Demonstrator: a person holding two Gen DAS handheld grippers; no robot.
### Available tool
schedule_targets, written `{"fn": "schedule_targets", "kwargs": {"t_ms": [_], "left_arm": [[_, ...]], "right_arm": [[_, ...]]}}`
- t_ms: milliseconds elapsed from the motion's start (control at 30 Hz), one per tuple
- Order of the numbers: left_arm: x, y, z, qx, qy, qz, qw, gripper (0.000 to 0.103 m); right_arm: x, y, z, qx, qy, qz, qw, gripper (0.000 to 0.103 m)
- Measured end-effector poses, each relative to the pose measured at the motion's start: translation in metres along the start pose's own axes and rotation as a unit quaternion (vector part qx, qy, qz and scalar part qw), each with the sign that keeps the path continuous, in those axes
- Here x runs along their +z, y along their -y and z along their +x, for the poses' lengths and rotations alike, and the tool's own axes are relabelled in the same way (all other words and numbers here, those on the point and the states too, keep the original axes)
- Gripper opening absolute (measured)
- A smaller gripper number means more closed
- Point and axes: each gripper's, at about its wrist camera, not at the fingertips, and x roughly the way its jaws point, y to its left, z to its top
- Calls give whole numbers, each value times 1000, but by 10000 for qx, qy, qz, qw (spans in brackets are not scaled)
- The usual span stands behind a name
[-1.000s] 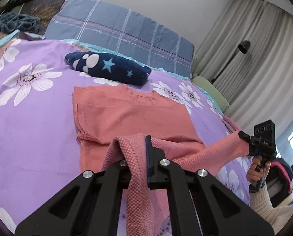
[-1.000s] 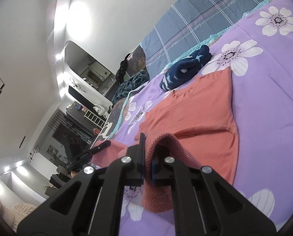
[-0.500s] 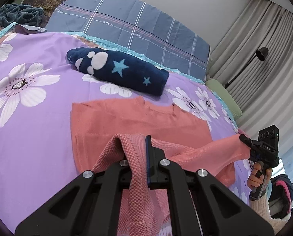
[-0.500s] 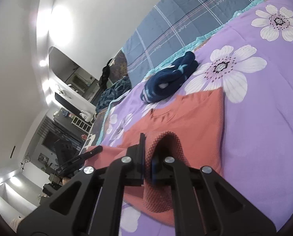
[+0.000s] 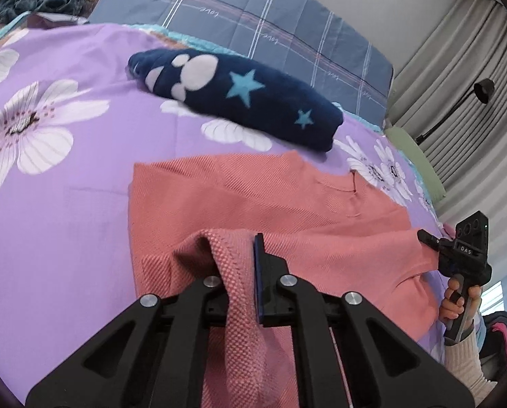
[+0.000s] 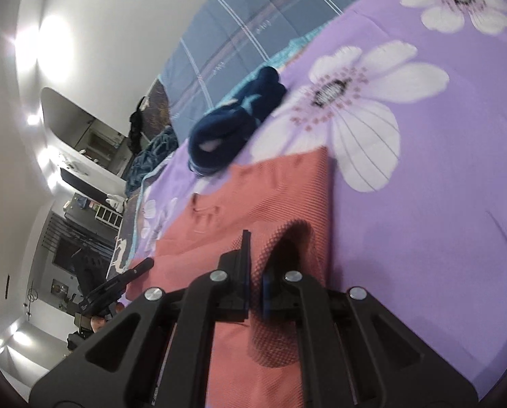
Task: Fold small clothes
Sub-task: 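Fold the held hem over toward the collar with both grippers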
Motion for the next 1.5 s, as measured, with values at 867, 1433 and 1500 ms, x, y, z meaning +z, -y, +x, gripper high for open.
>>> {"fn": "schedule_targets", "kwargs": {"t_ms": [867,1433,1500], "left_arm": [[-28,13,-56,27,-59,302,9995,5],[80,-17,3,953,426,-542,9931,29],[77,-19,-2,938,610,-509,9924,44]], "right_arm": [[-26,-36,-29,-511,-124,-814,9953,5],[72,-11,31,-750,-309,91,9967,15],[69,-8,30,-751,-224,50,9969,37]]}}
